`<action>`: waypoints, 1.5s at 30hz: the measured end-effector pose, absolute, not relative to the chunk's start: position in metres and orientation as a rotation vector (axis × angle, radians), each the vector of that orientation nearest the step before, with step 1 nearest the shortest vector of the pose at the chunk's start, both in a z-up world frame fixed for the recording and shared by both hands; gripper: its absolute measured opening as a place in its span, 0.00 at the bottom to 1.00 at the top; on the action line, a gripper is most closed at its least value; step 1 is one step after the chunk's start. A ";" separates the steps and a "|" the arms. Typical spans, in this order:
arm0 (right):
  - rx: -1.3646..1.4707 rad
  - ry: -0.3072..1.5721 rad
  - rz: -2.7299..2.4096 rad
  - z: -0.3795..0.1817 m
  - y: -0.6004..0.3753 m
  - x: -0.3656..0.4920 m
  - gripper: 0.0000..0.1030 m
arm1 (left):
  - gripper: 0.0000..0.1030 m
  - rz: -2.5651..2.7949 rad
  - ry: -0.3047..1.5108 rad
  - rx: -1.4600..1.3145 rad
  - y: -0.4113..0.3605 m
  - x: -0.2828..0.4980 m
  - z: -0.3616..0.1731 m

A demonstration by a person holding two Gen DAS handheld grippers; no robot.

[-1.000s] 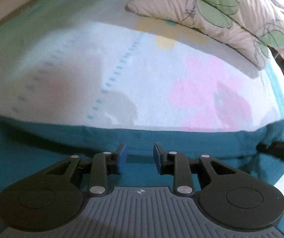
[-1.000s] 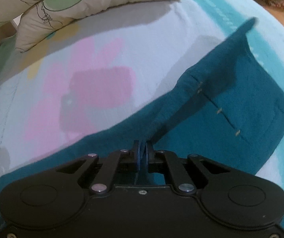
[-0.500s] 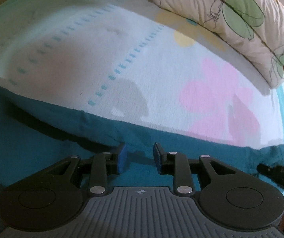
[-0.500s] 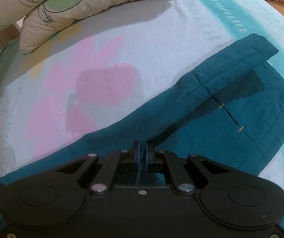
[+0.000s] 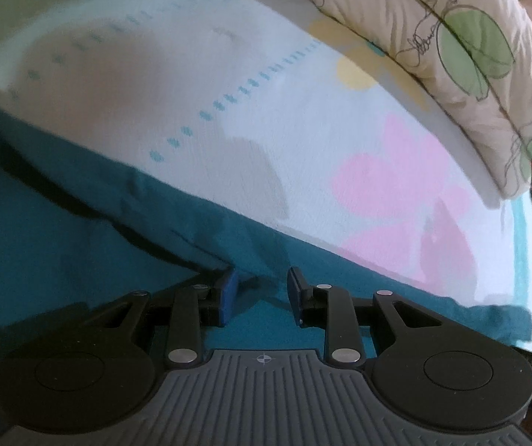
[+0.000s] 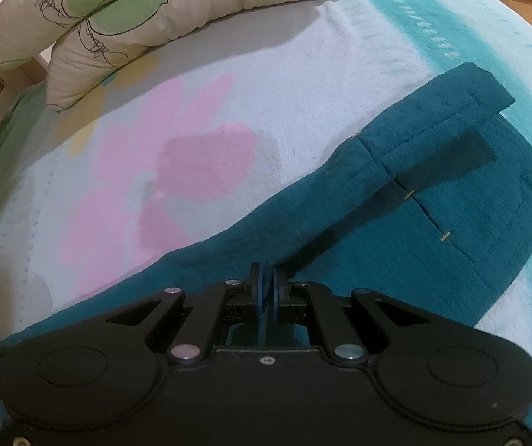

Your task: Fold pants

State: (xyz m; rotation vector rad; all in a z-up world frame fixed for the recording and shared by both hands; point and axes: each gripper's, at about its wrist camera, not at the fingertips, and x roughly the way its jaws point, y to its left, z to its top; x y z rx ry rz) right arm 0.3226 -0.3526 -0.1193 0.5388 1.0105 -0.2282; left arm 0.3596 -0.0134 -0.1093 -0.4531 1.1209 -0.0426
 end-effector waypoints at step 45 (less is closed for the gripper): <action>0.554 1.113 -0.064 -0.093 -0.304 0.101 0.19 | 0.05 -0.111 0.978 -0.179 -0.005 0.140 -0.034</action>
